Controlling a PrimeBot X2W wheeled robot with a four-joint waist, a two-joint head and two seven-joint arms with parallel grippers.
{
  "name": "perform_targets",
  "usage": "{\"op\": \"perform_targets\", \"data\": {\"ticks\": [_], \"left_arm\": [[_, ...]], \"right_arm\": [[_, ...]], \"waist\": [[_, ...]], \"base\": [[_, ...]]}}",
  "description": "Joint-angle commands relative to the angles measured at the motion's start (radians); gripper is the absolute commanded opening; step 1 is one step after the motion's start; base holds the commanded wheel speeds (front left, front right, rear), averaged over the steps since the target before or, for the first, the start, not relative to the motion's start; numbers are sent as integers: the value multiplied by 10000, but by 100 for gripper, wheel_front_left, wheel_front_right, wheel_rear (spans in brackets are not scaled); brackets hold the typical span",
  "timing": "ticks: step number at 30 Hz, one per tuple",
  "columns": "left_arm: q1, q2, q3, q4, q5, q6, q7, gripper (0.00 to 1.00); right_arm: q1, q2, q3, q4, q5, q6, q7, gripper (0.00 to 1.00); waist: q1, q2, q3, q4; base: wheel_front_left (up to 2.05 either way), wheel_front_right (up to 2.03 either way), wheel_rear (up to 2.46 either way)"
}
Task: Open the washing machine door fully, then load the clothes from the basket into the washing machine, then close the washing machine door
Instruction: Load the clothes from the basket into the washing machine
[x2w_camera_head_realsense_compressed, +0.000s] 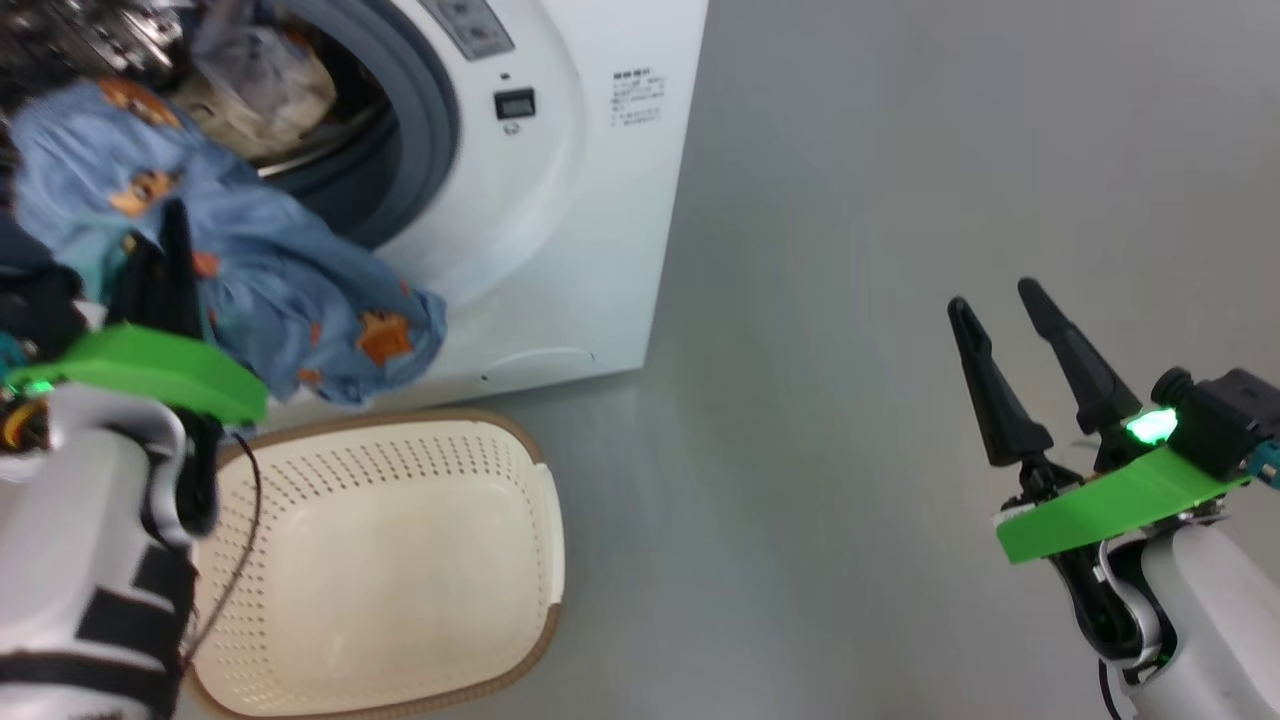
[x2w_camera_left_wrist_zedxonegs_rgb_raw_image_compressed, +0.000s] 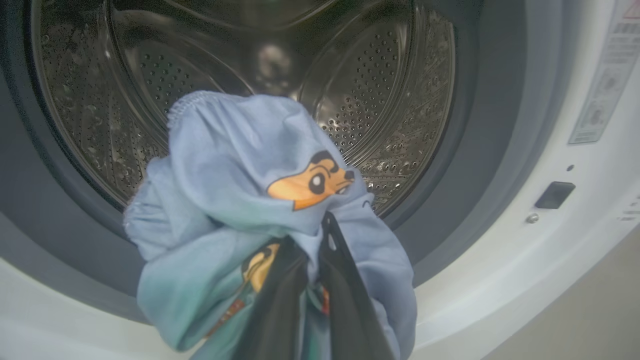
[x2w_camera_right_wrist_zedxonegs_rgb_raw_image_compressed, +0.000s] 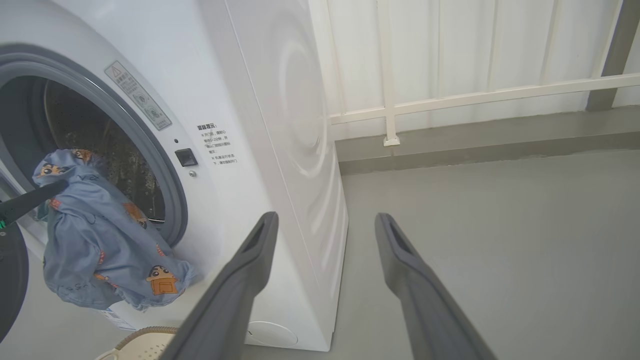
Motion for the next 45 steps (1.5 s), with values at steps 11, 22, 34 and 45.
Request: {"op": "perform_targets", "data": {"ticks": [11,22,34,45], "left_arm": [[-2988,845,661,2004,259,-418,-200,0],[-5592,1502,662,3392,415,-596,-46,0],[-7702,2169,1001,2430,1182,-246,-220,0],[-6873,1800,1697,2829,1426,-188,46,100]], "right_arm": [[-611,63,-7,-562,-200,46,-80,100],[-873,295,-217,-836,-326,46,-80,100],[-997,448,-313,-879,-424,46,-80,100],[-1056,502,-246,-772,-489,46,-80,100]], "waist": [[-2,-1,2346,-1103],[-2,-1,3848,-1488],[-2,-1,4462,-1592],[-2,-1,4259,-1520]], "base": [[0,0,0],[0,0,0],[0,0,0],[0,0,0]]}}
